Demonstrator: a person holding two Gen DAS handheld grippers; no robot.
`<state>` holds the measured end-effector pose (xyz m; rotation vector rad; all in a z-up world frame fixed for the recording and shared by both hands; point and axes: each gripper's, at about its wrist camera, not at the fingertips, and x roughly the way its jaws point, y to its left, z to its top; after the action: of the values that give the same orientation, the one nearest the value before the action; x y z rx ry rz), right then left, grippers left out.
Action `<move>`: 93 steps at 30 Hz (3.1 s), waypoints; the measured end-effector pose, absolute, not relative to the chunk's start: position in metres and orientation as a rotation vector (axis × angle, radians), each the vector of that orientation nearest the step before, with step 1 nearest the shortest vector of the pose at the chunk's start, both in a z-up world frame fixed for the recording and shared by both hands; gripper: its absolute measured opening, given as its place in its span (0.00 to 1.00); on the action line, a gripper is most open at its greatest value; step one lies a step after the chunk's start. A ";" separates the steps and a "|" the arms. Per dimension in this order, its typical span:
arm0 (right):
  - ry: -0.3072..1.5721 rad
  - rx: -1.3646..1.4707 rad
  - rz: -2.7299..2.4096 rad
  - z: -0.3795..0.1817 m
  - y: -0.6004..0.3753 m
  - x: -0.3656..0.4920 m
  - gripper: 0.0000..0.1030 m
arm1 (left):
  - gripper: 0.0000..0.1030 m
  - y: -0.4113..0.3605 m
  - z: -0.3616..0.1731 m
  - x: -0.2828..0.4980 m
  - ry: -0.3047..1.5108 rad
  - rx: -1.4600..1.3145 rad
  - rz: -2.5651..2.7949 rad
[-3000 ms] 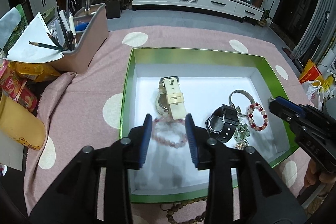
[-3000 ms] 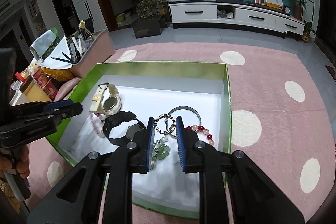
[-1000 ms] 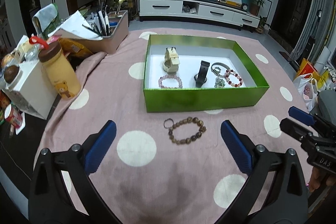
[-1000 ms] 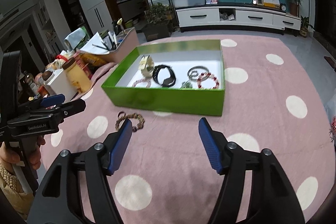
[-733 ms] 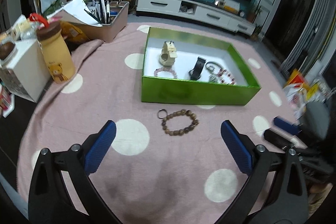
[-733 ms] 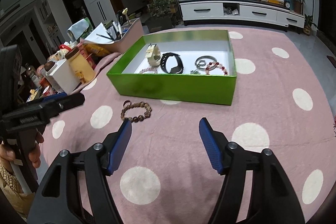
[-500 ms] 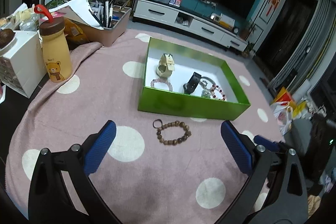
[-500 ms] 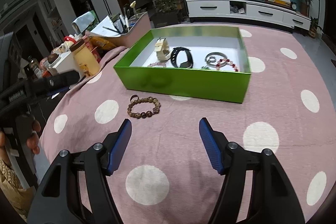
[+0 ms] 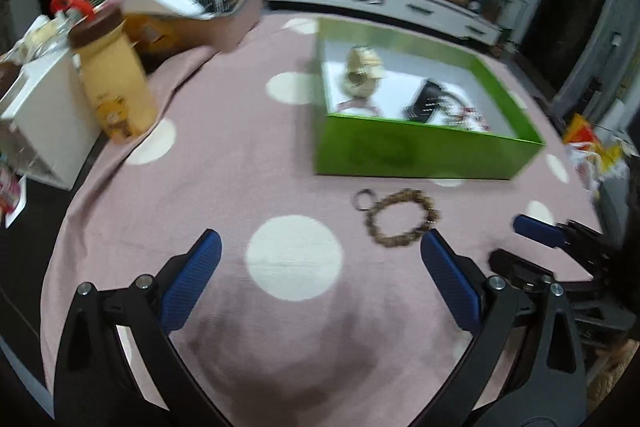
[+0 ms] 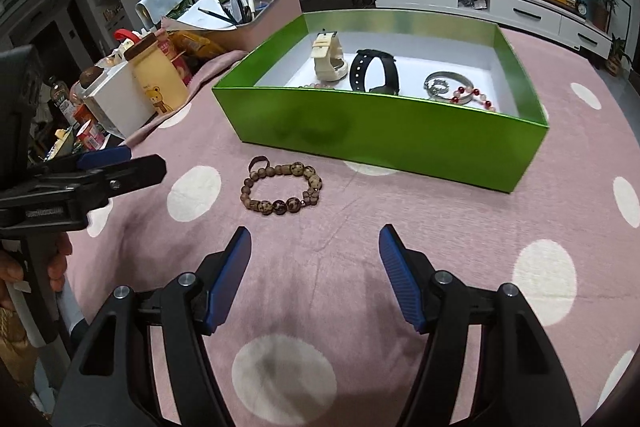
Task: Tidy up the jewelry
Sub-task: 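Grasp the brown wooden bead bracelet with the right tool while the left tool grasps the small silver ring, then carry the wooden bracelet and small ring with both tools into the green box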
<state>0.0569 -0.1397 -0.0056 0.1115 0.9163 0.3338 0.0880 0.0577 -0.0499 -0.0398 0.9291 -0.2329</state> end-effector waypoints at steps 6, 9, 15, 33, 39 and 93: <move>0.925 0.094 0.339 -0.016 -0.129 0.076 0.45 | 0.98 0.052 -0.068 0.102 0.951 -0.023 -0.219; 0.928 0.079 0.330 -0.021 -0.123 0.088 0.40 | 0.94 0.050 -0.072 0.110 0.958 -0.022 -0.220; 0.948 0.003 0.310 -0.033 -0.107 0.113 0.29 | 0.81 0.051 -0.076 0.116 0.955 0.003 -0.239; 0.801 -0.024 0.231 0.002 -0.145 0.078 0.10 | 0.60 0.008 -0.093 0.130 1.002 0.096 -0.322; 0.773 0.050 0.207 0.011 -0.172 0.062 0.10 | 0.48 -0.007 -0.099 0.136 1.006 0.128 -0.318; 0.598 0.149 0.182 0.063 -0.207 0.018 0.10 | 0.17 -0.011 -0.012 0.083 0.804 0.098 -0.374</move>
<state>0.0180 -0.2075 0.0630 0.1491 0.5981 0.1820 0.0828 -0.0105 -0.0116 0.0975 0.8043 -0.3738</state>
